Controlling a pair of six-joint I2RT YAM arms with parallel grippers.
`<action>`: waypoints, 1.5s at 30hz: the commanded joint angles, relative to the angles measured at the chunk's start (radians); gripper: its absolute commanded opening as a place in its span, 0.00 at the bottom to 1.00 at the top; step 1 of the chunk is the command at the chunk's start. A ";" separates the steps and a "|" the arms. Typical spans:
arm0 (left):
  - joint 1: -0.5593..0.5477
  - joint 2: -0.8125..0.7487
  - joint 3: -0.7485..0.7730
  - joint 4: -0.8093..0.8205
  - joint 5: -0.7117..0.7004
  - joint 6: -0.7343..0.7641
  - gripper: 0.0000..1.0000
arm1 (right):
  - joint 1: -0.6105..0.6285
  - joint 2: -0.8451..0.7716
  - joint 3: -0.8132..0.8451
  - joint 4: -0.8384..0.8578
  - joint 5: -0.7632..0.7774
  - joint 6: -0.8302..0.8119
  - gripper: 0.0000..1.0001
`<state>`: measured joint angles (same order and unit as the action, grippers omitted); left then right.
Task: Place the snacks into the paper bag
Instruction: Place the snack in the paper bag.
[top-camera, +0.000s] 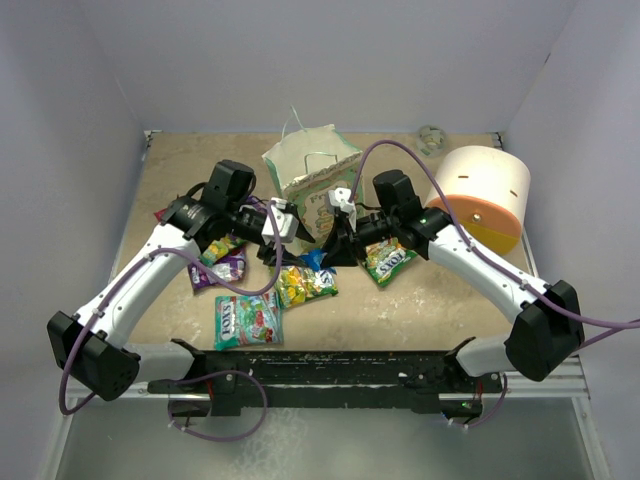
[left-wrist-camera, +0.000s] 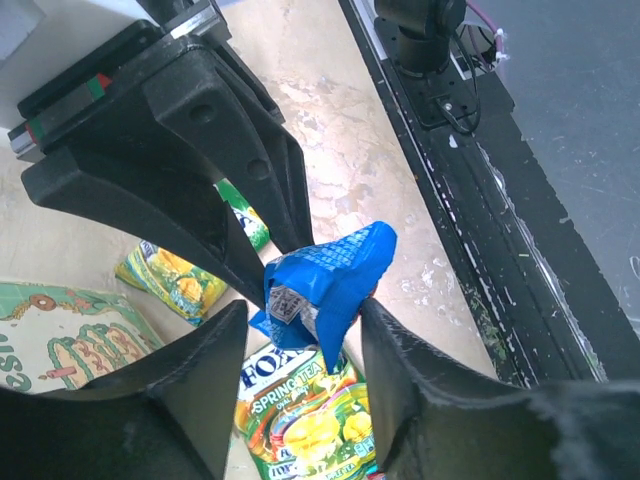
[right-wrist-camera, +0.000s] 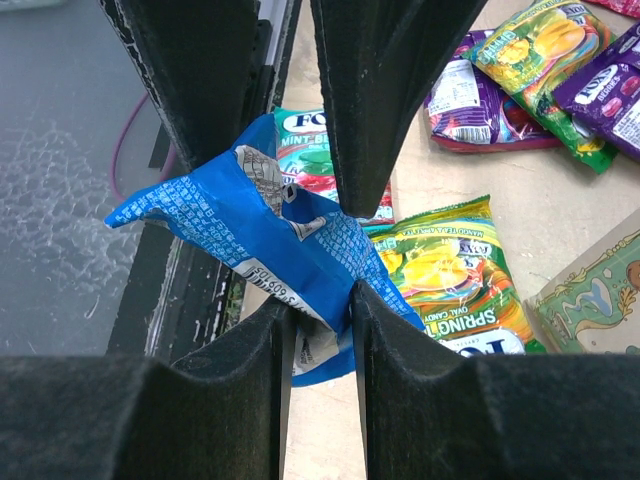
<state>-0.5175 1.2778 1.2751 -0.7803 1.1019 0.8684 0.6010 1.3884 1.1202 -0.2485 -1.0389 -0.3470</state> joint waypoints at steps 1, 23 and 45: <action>-0.005 0.000 -0.016 0.064 0.067 -0.036 0.45 | -0.005 -0.023 0.010 0.025 -0.038 0.004 0.32; 0.045 -0.108 -0.023 0.109 -0.041 -0.144 0.00 | -0.129 -0.103 -0.015 -0.002 0.103 -0.072 0.71; 0.239 0.073 0.350 0.390 -0.601 -0.740 0.00 | -0.415 -0.323 -0.071 0.050 0.095 -0.066 0.89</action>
<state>-0.2813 1.2480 1.5352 -0.4610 0.5404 0.2260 0.2066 1.1065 1.0447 -0.2264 -0.9325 -0.4007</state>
